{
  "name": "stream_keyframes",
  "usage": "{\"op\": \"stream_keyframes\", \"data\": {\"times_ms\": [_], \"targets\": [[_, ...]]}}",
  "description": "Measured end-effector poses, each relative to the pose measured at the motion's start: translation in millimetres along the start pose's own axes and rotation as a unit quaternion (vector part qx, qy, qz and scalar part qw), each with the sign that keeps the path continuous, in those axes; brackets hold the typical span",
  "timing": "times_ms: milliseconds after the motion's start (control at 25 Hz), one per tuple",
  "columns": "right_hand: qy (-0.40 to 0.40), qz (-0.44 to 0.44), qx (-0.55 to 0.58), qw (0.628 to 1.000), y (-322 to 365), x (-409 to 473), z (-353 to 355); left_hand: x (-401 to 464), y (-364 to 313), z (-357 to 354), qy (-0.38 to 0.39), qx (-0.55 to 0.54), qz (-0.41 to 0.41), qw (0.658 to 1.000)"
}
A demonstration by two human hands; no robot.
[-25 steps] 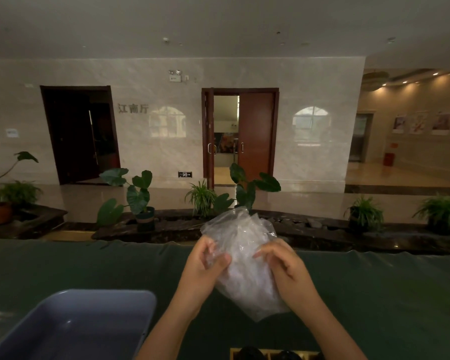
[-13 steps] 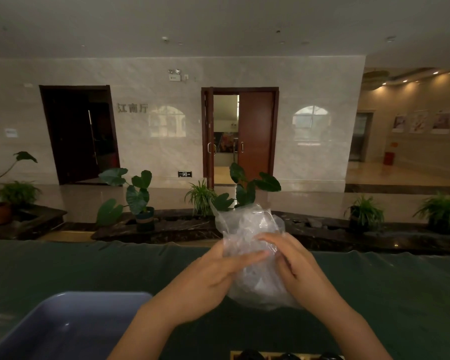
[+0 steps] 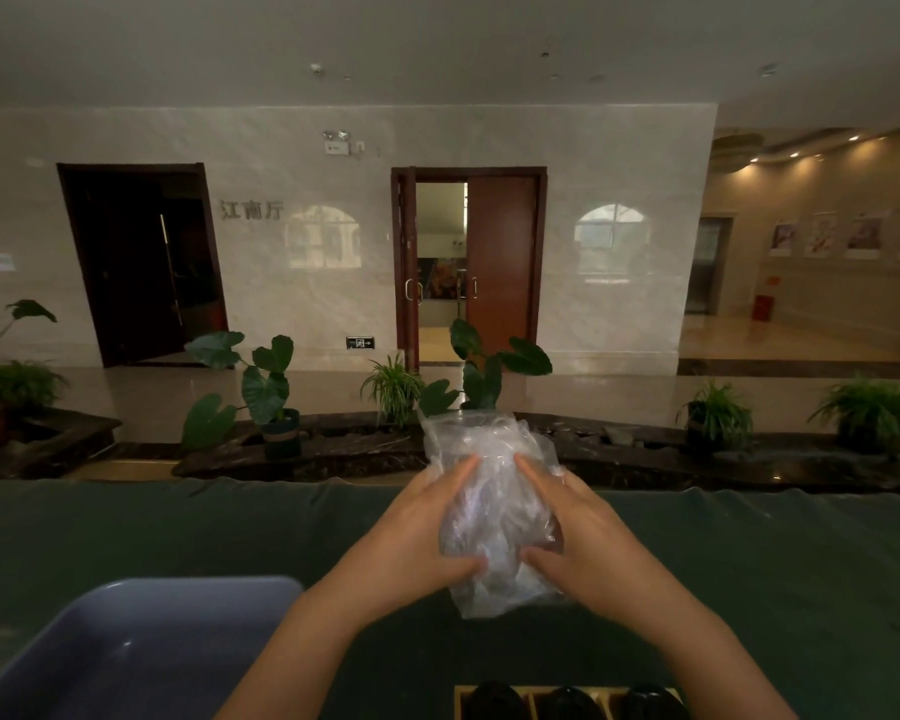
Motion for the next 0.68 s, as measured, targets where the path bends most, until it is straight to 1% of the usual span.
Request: {"op": "stream_keyframes", "data": {"times_ms": [120,200,240,280,320,360,400,440,480,520,560,640,680], "targets": [[-0.113,0.038,-0.068,0.991,7.9,-3.8,5.9,-2.8,-9.5,5.7,-0.102,0.104,-0.037,0.989],[-0.155,0.065,-0.114,0.979,11.8,-7.5,9.2,-6.1,-13.9,9.8,-0.165,0.168,-0.073,0.969],[-0.168,0.078,-0.116,0.976,10.3,-8.6,11.3,-6.7,-12.7,11.5,-0.176,0.169,-0.081,0.966],[-0.162,0.087,-0.086,0.979,7.1,-8.9,13.1,-7.0,-10.5,12.2,-0.165,0.136,-0.085,0.973],[-0.139,0.085,-0.025,0.986,3.2,-9.1,13.5,-7.3,-7.0,11.0,-0.134,0.073,-0.078,0.985],[-0.103,0.069,0.057,0.991,-1.4,-10.0,12.1,-7.8,-2.8,7.9,-0.09,-0.012,-0.058,0.994],[-0.062,0.044,0.142,0.987,-6.4,-11.5,8.7,-8.7,1.1,4.4,-0.052,-0.098,-0.028,0.993],[-0.037,0.014,0.216,0.976,-11.3,-13.8,4.5,-10.4,4.3,0.7,-0.027,-0.173,0.004,0.985],[-0.03,-0.013,0.264,0.964,-16.0,-16.0,0.9,-12.3,7.5,-3.7,-0.014,-0.226,0.033,0.973],[-0.034,-0.033,0.281,0.958,-20.1,-17.8,-2.2,-14.4,10.3,-9.6,0.002,-0.275,0.058,0.96],[-0.043,-0.046,0.273,0.96,-23.2,-20.6,-4.8,-17.0,15.2,-19.0,0.021,-0.327,0.087,0.941],[-0.074,-0.059,0.191,0.977,-28.4,-25.9,-7.4,-22.2,17.8,-40.6,0.082,-0.439,0.147,0.882],[-0.089,-0.058,0.141,0.984,-30.0,-29.0,-8.9,-25.2,16.9,-51.1,0.109,-0.465,0.168,0.862]]}}
Point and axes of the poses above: each hand's wrist, its own x-axis towards the middle knuckle, its own z-axis out of the back of the hand, y = z × x, the point moved 6 cm from there along x, towards the middle knuckle, and after that the axes turned 3 degrees about y, right-handed, at the moved point
